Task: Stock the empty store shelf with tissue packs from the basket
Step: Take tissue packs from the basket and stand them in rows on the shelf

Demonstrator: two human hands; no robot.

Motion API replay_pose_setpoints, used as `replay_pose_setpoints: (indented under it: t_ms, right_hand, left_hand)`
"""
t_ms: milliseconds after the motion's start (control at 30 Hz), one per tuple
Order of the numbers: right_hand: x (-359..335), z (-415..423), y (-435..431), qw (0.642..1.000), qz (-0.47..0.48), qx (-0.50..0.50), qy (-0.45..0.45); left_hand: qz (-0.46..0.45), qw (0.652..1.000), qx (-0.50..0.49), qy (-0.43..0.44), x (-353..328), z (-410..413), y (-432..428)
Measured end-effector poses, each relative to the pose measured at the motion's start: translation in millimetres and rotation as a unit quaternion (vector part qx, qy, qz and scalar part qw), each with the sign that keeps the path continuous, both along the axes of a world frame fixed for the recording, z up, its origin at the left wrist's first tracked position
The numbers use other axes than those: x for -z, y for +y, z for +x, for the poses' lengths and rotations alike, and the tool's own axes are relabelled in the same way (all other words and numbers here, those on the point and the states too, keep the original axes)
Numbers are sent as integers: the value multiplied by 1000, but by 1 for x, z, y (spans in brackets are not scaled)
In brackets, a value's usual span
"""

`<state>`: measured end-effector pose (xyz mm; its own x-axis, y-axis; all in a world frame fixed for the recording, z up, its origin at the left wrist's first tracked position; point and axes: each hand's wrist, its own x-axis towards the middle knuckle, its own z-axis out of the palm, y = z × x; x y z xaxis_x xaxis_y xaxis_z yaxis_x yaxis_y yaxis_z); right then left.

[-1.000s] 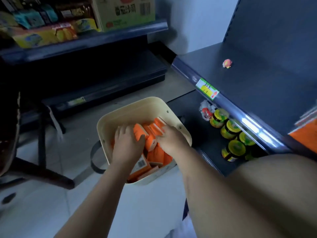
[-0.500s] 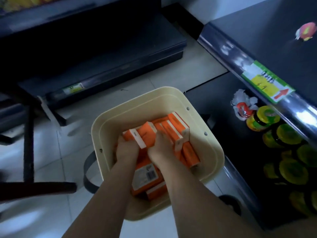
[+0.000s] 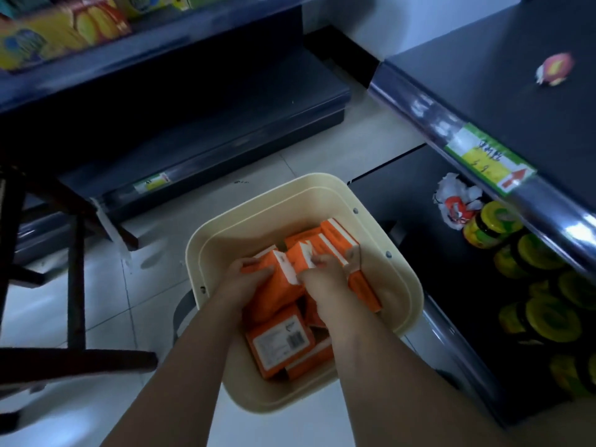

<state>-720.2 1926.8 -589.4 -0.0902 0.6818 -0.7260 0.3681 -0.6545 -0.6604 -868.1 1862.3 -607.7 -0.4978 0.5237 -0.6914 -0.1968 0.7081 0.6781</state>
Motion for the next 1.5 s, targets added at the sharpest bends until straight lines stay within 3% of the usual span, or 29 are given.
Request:
replay_pose_setpoints:
  t_ms: [100,367,600,767,933,1167,1300,1500]
  right_hand:
    - [-18,11,6,997,-30,45,62]
    - [-92,46,14,956,-23,179,229]
    - [-199,96,1,891,139,270,337]
    - [-268,168,-35,861,209,255,387]
    - [-311,262,-80,822,280,269,418]
    - [-319,417,-192,768,345,286,457]
    - [-305,492,-259,760,357,343,420]
    - [-315,552,-315,720,426,402,373]
  left_hand:
    - [43,994,-26,-94,-27,6,0]
    - [115,984,19,-132,-112,32,3]
    - [205,936,25,-284,-214,87,-7]
    - [319,920,46,-225,-269,148,-11]
    - [371,895,176,-173,-314,222,-27]
    - [398,829,355,-165,-345,334,-66]
    - [411,778,451,-148,-340,406,-99]
    - [407,753,487,-173,-341,485,-121]
